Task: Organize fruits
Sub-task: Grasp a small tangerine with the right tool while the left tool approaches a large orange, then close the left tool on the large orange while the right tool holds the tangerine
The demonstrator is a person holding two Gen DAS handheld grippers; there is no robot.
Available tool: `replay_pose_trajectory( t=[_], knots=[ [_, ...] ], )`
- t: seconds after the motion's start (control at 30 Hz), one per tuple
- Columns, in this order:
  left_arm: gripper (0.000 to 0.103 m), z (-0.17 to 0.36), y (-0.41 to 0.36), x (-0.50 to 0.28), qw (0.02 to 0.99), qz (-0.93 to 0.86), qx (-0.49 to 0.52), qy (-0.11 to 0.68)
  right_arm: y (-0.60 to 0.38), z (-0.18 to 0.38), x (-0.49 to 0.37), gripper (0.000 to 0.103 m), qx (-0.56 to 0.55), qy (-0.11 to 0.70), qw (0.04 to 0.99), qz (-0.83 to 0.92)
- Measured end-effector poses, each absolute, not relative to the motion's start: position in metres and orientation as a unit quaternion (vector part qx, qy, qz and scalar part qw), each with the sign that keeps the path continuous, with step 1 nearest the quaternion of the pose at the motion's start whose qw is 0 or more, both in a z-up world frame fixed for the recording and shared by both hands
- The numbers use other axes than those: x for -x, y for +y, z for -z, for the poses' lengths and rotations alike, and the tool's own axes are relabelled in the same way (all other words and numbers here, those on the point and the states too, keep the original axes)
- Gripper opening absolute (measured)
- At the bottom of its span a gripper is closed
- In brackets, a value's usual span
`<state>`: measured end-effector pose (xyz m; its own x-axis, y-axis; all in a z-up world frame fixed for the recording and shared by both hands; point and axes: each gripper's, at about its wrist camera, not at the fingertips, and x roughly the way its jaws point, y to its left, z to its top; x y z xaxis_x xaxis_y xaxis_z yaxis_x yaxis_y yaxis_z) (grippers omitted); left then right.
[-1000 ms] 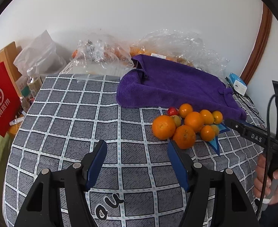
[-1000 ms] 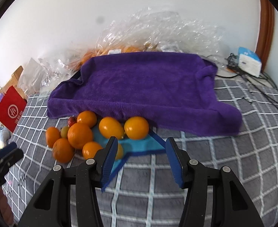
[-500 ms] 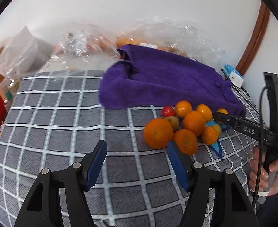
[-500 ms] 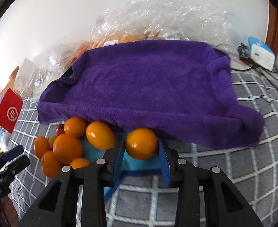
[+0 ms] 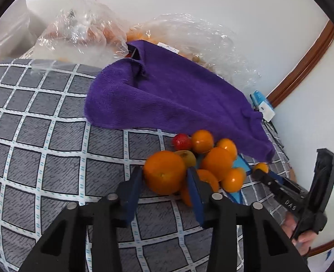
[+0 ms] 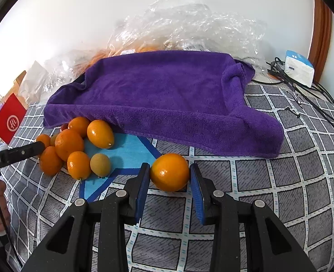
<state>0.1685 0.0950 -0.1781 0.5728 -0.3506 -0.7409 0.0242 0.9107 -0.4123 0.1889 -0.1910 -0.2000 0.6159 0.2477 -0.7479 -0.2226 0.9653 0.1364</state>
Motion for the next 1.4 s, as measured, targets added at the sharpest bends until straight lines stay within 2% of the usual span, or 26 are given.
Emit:
replay_pose_trajectory(
  t=[0.13,0.3,0.4,0.5,0.67,0.77,0.9,1.0,1.4],
  knots=[
    [0.037,0.167,0.099,-0.156,0.875,0.08,0.157,0.451,-0.193,0.196,-0.183,0.035,-0.011,0.42,0.898,-0.132],
    [0.038,0.167,0.092,-0.142,0.884,0.028,0.055,0.464,-0.191,0.196,-0.173,0.035,0.008,0.422,0.895,-0.141],
    [0.038,0.172,0.091,-0.14,0.883,0.031,0.062,0.464,-0.188,0.203,-0.175,0.035,0.011,0.426,0.895,-0.136],
    [0.047,0.176,0.092,-0.142,0.888,0.04,0.079,0.452,-0.189,0.203,-0.175,0.035,0.011,0.417,0.899,-0.136],
    [0.049,0.177,0.089,-0.15,0.896,0.026,0.074,0.438,-0.199,0.204,-0.178,0.036,-0.023,0.418,0.897,-0.145],
    [0.054,0.177,0.084,-0.156,0.898,0.015,0.066,0.434,-0.199,0.204,-0.178,0.036,-0.029,0.417,0.897,-0.142],
    [0.052,0.179,0.084,-0.156,0.9,0.02,0.071,0.429,-0.196,0.203,-0.176,0.035,-0.021,0.416,0.899,-0.137],
    [0.038,0.18,0.088,-0.154,0.901,0.021,0.084,0.426,-0.198,0.203,-0.176,0.035,-0.023,0.413,0.9,-0.135],
    [0.038,0.173,0.09,-0.142,0.913,0.032,0.101,0.395,-0.199,0.198,-0.167,0.035,-0.031,0.388,0.91,-0.141]
  ],
)
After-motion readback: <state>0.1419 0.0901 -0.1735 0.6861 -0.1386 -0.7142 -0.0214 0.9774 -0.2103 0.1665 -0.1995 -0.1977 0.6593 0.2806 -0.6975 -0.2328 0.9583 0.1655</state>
